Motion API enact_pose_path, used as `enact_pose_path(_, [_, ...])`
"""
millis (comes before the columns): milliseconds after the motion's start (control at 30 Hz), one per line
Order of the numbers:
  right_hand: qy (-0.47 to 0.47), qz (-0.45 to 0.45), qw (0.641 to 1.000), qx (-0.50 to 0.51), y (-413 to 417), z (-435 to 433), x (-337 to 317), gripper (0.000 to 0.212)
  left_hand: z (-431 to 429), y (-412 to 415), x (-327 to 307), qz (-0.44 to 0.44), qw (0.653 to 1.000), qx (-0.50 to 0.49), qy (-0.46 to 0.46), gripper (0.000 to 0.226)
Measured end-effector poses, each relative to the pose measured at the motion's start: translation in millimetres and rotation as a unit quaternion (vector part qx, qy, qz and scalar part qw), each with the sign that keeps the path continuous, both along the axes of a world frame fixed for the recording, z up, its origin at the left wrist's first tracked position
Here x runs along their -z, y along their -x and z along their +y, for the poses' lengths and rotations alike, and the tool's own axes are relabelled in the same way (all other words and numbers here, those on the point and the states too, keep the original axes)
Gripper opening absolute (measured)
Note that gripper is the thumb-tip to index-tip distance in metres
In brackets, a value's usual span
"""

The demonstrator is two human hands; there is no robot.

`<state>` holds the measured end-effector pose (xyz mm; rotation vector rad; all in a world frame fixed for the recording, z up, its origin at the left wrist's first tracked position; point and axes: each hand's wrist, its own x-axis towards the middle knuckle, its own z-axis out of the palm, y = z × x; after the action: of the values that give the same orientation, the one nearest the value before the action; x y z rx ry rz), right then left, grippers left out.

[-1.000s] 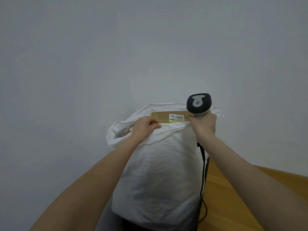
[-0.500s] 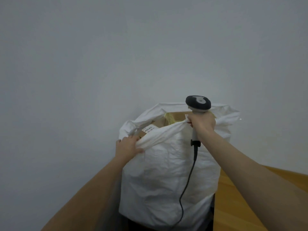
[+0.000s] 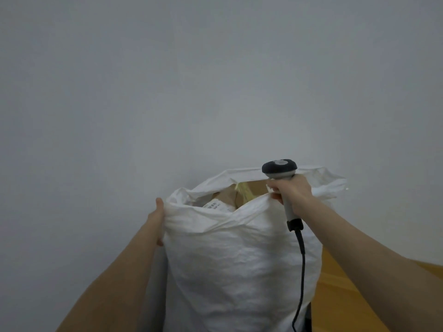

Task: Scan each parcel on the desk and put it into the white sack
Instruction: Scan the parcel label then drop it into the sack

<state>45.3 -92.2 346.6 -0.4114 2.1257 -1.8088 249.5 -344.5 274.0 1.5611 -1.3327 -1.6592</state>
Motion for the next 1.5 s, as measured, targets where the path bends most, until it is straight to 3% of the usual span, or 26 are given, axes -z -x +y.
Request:
enact_pose_path(67, [0.0,-0.006,1.0,0.004,3,-1,5,0.02,0,10,0,0.102,0.992,-0.008,-0.076,0.079])
enact_pose_path(133, [-0.001,-0.003,1.0,0.009,5,-2,7,0.021,-8,28,-16,0.149,0.988,-0.022,0.013,0.061])
enact_pose_path(200, [0.001,-0.006,1.0,0.012,5,-5,7,0.022,-10,44,-49,0.088,0.974,-0.018,0.206,0.05])
enact_pose_path(267, [0.005,-0.015,1.0,0.007,3,-7,7,0.022,-3,55,-82,-0.002,0.922,0.024,0.387,0.047])
enact_pose_path(333, [0.007,-0.018,1.0,-0.008,3,-9,2,0.022,5,67,-101,-0.096,0.866,0.085,0.483,0.047])
enact_pose_path(433, [0.026,-0.047,0.998,-0.039,5,-7,-12,0.031,7,74,-108,-0.226,0.826,0.118,0.503,0.049])
enact_pose_path(533, [0.034,-0.035,0.998,-0.04,16,6,-30,0.034,-4,70,-117,-0.189,0.851,0.049,0.487,0.043])
enact_pose_path(600, [0.045,-0.026,0.999,-0.015,28,20,-38,0.03,-8,67,-122,-0.231,0.853,0.025,0.468,0.047])
enact_pose_path(700, [0.05,-0.032,0.998,0.009,41,39,-38,0.026,12,74,-130,-0.389,0.763,0.056,0.513,0.055])
enact_pose_path(800, [0.053,-0.047,0.997,0.029,47,51,-30,0.022,54,102,-134,-0.294,0.723,0.167,0.602,0.046])
enact_pose_path(900, [0.051,-0.042,0.997,0.047,55,67,-24,0.02,119,136,-130,-0.198,0.692,0.36,0.594,0.045])
enact_pose_path(1033, [0.083,-0.044,0.993,0.077,77,105,-15,0.023,212,184,-107,-0.256,0.611,0.492,0.564,0.082])
enact_pose_path(1100, [0.104,-0.057,0.988,0.1,92,132,-9,0.02,247,206,-87,-0.319,0.547,0.495,0.594,0.1])
enact_pose_path(1167, [0.115,-0.087,0.983,0.112,107,160,1,0.02,274,222,-66,-0.359,0.508,0.471,0.626,0.104])
enact_pose_path(1233, [0.127,-0.114,0.98,0.104,122,184,13,0.022,291,236,-50,-0.367,0.532,0.441,0.623,0.098])
enact_pose_path(1333, [0.129,-0.12,0.981,0.08,144,205,31,0.027,300,253,-55,-0.302,0.689,0.378,0.54,0.082])
enact_pose_path(1367, [0.13,-0.121,0.981,0.072,149,208,34,0.028,298,258,-59,-0.29,0.723,0.369,0.507,0.077])
enact_pose_path(1400, [0.132,-0.123,0.982,0.062,152,208,37,0.028,296,259,-64,-0.301,0.727,0.379,0.487,0.072])
enact_pose_path(1500, [0.123,-0.127,0.984,0.032,157,200,38,0.026,290,253,-59,-0.362,0.689,0.414,0.472,0.054])
